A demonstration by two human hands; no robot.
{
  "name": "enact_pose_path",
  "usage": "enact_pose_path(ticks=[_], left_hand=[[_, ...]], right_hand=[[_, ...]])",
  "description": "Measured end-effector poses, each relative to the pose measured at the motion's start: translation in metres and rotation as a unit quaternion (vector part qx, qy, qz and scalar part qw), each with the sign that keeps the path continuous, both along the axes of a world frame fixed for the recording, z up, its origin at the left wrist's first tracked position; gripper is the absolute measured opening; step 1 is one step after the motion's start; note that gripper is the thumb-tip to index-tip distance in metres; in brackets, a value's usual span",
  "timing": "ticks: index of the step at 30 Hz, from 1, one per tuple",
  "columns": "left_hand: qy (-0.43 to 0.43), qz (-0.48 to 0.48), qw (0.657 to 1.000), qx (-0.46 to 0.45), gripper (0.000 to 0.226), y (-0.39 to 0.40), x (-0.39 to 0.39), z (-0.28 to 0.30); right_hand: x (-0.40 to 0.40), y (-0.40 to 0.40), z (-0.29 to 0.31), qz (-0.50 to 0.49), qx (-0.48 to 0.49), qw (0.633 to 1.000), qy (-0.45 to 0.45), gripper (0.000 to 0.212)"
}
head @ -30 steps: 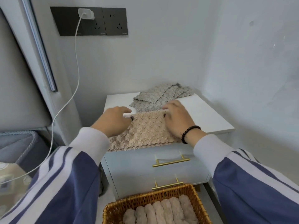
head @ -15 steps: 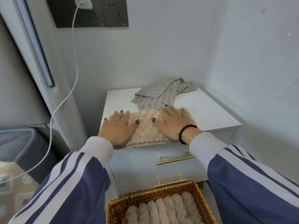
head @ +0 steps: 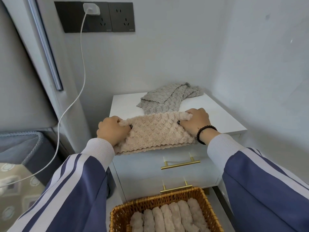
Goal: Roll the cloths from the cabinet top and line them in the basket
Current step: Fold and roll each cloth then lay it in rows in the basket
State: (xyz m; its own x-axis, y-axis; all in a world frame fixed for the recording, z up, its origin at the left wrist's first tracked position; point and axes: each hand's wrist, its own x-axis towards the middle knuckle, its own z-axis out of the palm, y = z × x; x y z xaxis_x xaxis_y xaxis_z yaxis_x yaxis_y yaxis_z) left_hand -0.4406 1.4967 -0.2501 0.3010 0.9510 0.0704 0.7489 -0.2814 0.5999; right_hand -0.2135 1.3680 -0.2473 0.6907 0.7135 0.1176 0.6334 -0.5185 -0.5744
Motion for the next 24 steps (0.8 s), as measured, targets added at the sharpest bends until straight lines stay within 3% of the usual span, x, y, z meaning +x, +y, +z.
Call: enact_pose_path(ticks=[2,6,11,14,20,22,24], left_hand=[[-0.037,-0.014,0.999,-0.020,0.020,-0.003,-0.006,0.007],[-0.110,-0.019,0.992,-0.058,0.031,-0.013,-0.015,0.021],[-0.203,-0.035,0.973,-0.100,0.049,-0.037,-0.034,0.037],[-0.310,-0.027,0.929,-0.199,0.040,-0.057,-0.051,0.046],[-0.388,-0.035,0.867,-0.310,0.026,-0.101,-0.069,0.055],[-0.419,-0.050,0.848,-0.320,0.021,-0.119,-0.074,0.062],[-0.442,-0.066,0.835,-0.322,0.018,-0.135,-0.078,0.067]], right_hand=[[0.002,-0.007,0.006,0.006,0.024,1.000,0.018,0.033],[-0.001,-0.025,0.027,0.001,0.045,0.995,0.090,0.042],[-0.012,-0.055,0.064,0.014,0.046,0.993,0.106,0.055],[-0.017,-0.078,0.082,0.008,0.078,0.984,0.160,0.057],[-0.026,-0.127,0.088,-0.016,0.088,0.965,0.245,0.086],[-0.031,-0.144,0.084,-0.007,0.122,0.940,0.318,0.077],[-0.038,-0.156,0.080,0.003,0.147,0.908,0.392,0.051]])
